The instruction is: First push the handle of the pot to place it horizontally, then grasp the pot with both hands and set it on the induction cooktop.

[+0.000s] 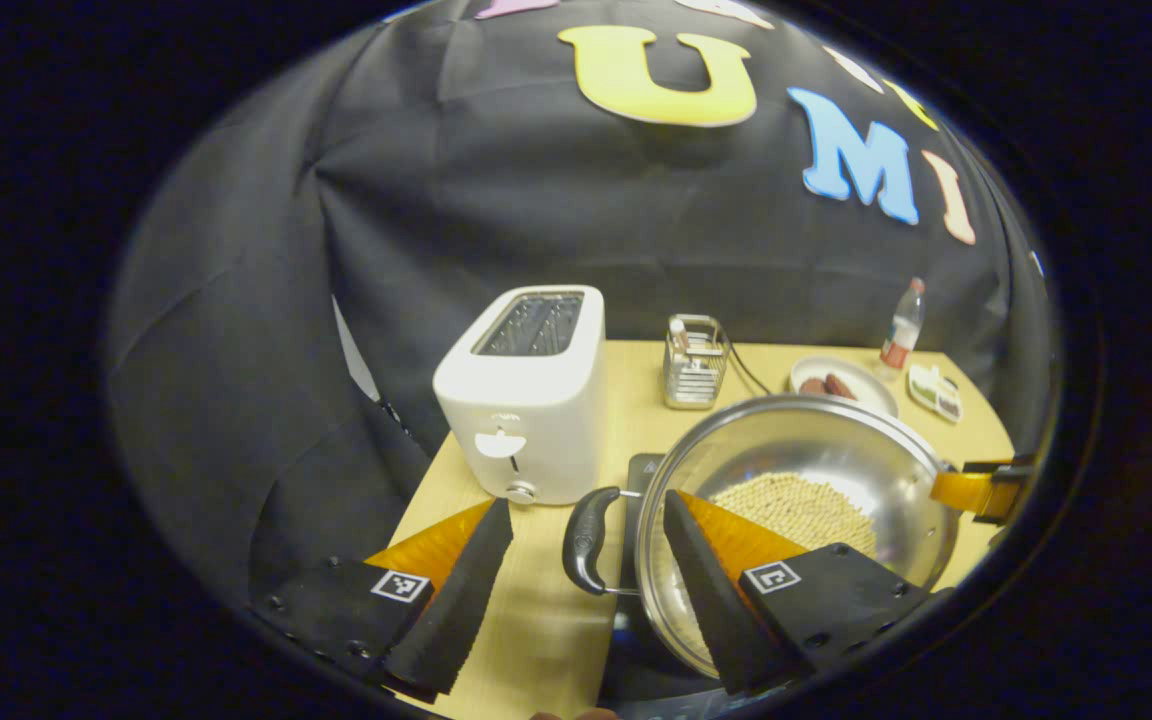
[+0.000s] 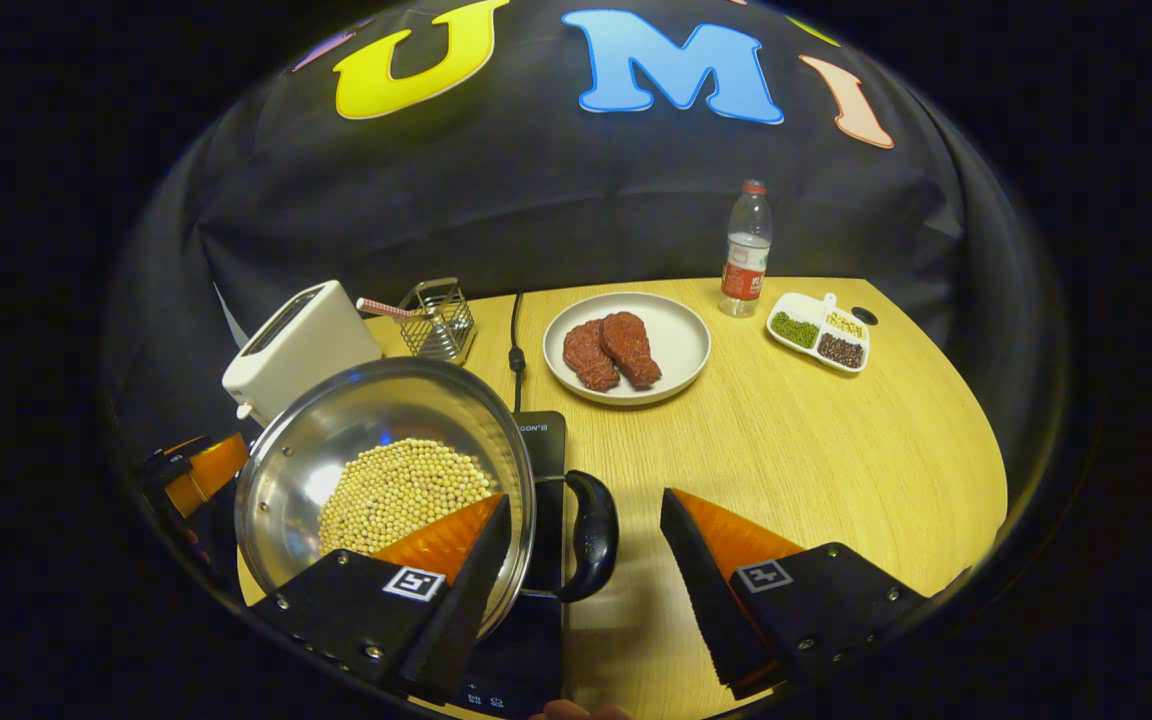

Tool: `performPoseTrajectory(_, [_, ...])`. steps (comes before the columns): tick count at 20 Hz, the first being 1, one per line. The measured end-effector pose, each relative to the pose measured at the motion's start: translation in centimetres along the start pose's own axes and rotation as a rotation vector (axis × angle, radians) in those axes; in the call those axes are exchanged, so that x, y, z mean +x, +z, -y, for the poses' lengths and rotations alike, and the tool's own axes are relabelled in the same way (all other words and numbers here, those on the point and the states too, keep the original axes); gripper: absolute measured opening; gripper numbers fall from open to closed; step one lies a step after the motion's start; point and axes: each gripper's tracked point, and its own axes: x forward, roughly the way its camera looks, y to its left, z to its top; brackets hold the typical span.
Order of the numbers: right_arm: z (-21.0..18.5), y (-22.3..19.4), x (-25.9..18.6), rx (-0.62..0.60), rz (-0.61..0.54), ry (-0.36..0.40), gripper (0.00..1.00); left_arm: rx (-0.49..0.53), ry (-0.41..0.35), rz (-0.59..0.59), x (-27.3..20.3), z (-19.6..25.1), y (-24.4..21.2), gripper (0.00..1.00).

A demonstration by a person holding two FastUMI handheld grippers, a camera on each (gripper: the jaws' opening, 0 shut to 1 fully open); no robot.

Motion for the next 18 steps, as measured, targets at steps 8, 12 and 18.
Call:
performPoseTrajectory(8, [6.3,10.4,-11.2,-0.021,0.313,0.038,0.99,-0.085,-0.032,0.237,-12.3,10.2,8.4,0.98])
performPoseTrajectory(12, [10.0,16.3,-19.2,-0.018,0.508,0.038,0.98,-0.066,-0.101,0.394,-19.3,17.9,13.9,0.92])
performPoseTrajectory(18, [14.7,19.6,-27.0,-0.023,0.63,0.035,0.98,-0.016,-0.132,0.614,-27.0,25.5,20.5,0.96])
